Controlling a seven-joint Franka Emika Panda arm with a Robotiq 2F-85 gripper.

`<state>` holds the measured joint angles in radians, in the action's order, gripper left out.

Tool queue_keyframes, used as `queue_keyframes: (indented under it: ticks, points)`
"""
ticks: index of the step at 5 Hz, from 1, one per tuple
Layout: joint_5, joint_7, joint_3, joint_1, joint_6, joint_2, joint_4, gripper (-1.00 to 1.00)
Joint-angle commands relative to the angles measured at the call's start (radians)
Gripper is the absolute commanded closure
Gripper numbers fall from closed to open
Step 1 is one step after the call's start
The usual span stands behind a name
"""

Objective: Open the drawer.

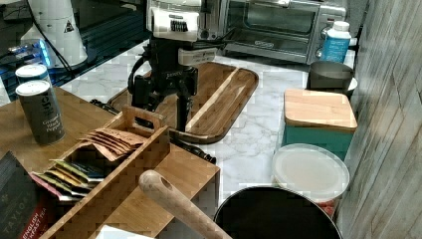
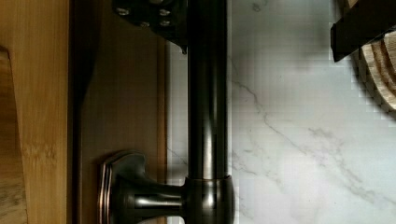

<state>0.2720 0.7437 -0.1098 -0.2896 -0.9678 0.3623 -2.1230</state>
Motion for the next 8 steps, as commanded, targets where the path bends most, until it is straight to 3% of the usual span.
queue_keyframes:
  ticks: [1, 2, 4, 7, 8]
  points:
    - [-0.061, -0.011, 0.032, 0.001, 0.034, 0.045, 0.039, -1.00]
    - [-0.136, 0.003, 0.081, 0.018, 0.114, 0.043, 0.062, -1.00]
    - [-0.198, -0.116, 0.172, 0.127, 0.123, 0.029, 0.072, -1.00]
    - [-0.130, -0.350, 0.255, 0.307, 0.038, -0.003, 0.045, -1.00]
    - [-0.150, -0.410, 0.272, 0.346, 0.084, 0.004, 0.083, -1.00]
